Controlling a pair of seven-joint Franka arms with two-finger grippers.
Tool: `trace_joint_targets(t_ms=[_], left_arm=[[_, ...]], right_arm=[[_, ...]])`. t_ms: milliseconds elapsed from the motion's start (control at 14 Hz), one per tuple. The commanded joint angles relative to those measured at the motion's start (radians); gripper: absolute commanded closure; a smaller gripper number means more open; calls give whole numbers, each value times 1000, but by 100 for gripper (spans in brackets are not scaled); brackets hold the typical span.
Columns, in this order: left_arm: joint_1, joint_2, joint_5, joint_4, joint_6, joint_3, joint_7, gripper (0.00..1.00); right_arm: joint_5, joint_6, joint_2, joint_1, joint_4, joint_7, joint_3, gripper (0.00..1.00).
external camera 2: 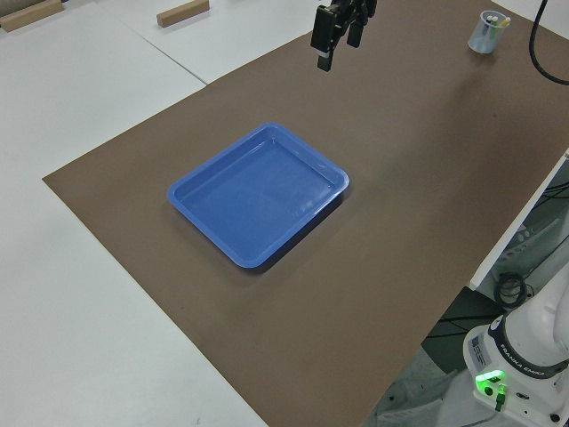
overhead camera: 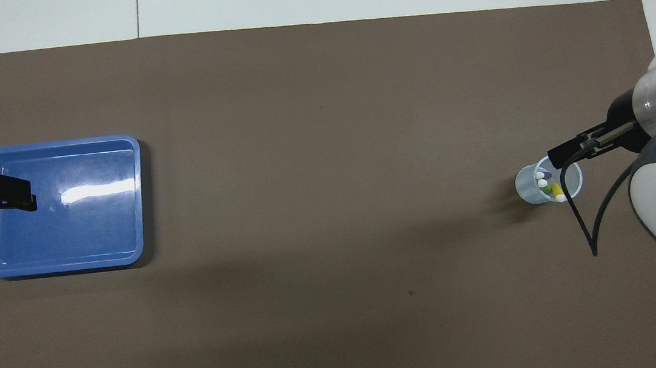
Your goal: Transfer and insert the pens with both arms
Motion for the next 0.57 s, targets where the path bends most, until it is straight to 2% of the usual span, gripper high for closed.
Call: trace_joint_targets(t_ms=[0,501], left_arm=[[2,8,11,27,-35,-3,9,0],[2,8,8,27,-32,-3,9,0]], right_arm=[[22,5,15,-14,22,37,9,0],[26,-11,14,-28,40,101,19,0]])
